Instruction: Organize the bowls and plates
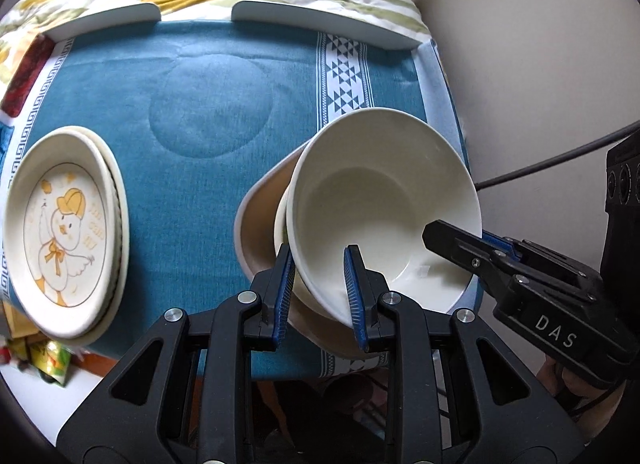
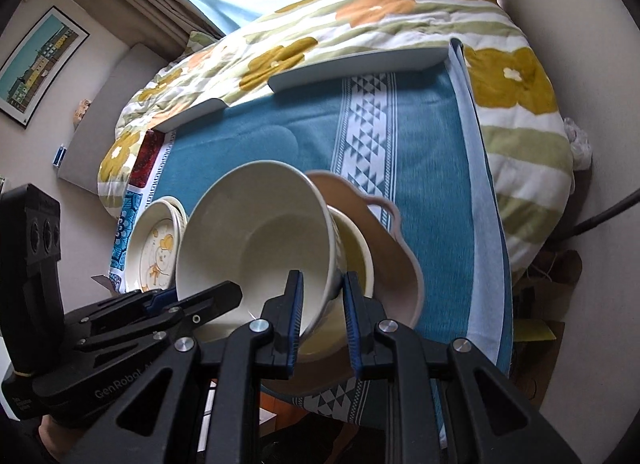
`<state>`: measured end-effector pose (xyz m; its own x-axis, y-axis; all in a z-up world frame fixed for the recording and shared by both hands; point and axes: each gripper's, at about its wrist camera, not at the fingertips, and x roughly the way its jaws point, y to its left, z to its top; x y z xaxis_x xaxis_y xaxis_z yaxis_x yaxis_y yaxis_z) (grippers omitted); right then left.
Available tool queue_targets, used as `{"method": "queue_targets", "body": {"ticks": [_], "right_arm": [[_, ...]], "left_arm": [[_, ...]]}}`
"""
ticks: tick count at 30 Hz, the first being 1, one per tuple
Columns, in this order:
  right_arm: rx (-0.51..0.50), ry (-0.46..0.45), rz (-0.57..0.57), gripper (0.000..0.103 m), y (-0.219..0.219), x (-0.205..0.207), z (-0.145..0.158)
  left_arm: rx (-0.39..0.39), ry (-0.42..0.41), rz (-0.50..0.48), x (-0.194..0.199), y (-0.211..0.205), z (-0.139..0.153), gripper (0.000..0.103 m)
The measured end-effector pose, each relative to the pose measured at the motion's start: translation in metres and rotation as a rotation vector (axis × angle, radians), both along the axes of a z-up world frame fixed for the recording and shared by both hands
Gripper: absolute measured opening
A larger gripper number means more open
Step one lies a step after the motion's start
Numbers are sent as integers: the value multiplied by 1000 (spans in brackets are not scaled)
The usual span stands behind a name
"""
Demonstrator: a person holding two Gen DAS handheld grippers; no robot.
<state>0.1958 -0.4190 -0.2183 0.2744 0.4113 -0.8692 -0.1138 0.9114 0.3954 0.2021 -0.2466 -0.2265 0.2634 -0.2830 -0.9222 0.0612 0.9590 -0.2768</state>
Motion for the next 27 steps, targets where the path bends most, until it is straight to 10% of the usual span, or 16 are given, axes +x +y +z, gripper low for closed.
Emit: {"method": "queue_targets", "body": {"ticks": [27], "right_arm": [[-44,28,-30,18,1,-9,-12]], "left_arm": [[288,-40,-192,4,-39,-11,22]]}}
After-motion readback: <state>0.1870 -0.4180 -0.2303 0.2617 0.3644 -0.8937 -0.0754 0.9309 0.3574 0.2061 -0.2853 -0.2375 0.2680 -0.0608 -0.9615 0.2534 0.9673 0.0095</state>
